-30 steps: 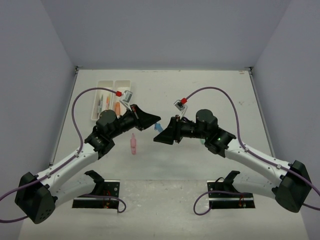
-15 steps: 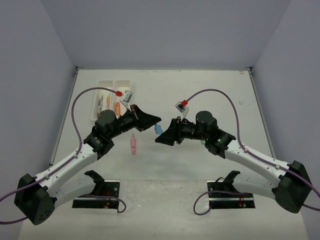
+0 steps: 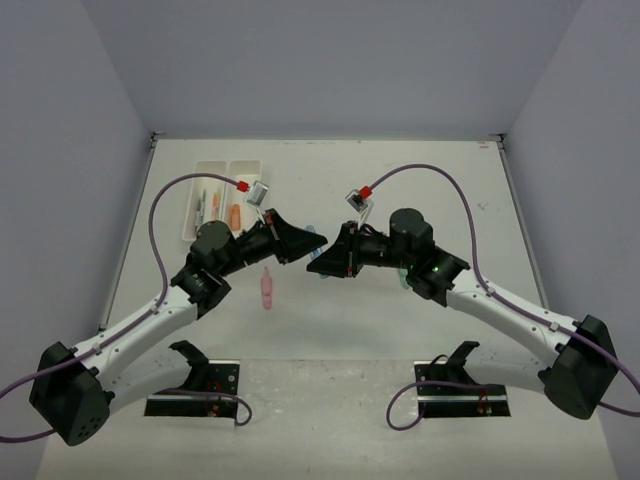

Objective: Sort the stationery into containers
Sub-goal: Close the pen cap on the pen.

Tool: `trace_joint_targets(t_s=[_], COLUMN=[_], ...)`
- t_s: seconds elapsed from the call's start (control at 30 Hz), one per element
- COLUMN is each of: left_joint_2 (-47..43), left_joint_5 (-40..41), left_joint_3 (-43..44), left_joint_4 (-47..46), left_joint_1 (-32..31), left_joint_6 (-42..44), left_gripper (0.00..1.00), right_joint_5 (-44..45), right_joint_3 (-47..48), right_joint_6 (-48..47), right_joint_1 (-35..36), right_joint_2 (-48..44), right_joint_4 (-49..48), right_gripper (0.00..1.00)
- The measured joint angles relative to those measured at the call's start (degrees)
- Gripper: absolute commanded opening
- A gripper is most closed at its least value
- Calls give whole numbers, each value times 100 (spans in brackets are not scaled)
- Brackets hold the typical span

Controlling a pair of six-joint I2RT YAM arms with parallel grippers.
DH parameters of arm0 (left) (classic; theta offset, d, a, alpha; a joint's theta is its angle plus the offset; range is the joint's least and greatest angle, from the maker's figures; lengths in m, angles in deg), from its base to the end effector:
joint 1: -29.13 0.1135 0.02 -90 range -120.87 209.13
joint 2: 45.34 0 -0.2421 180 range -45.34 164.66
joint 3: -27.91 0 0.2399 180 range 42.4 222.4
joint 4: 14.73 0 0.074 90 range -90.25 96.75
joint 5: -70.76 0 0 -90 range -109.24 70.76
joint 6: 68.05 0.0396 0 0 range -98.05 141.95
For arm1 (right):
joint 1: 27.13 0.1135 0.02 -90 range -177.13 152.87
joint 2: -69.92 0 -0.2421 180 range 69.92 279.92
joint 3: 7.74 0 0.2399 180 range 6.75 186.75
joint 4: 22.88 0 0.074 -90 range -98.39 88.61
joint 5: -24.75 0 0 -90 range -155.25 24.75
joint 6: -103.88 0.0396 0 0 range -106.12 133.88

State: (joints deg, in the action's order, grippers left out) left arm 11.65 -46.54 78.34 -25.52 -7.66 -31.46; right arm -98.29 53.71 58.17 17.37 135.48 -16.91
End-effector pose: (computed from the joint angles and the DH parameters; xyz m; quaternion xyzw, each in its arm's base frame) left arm 0.1776 -0.1555 0.2972 0.0755 0.6794 -0.6177 0.3888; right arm 0.1736 0.2009 0.2980 -0.1840 0.7345 0.5865 0.2875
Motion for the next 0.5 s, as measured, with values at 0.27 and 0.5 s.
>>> trace_joint_targets(t_s=[0.27,0.5], left_joint_2=[40,-214], left_joint_5=[274,876], left_joint_3=[342,1178], left_joint_4=[604,1569], left_joint_1=[-48,-53], left_joint_6=[548,1421], left_gripper=[64,100], right_joint_5=[5,-96], right_joint_3=[-54,-262], right_joint_6=[-149,-468], right_joint_1=[-32,-27], right_joint_2=[-19,-182], right_joint_4=[26,-19], right_gripper=[0,0])
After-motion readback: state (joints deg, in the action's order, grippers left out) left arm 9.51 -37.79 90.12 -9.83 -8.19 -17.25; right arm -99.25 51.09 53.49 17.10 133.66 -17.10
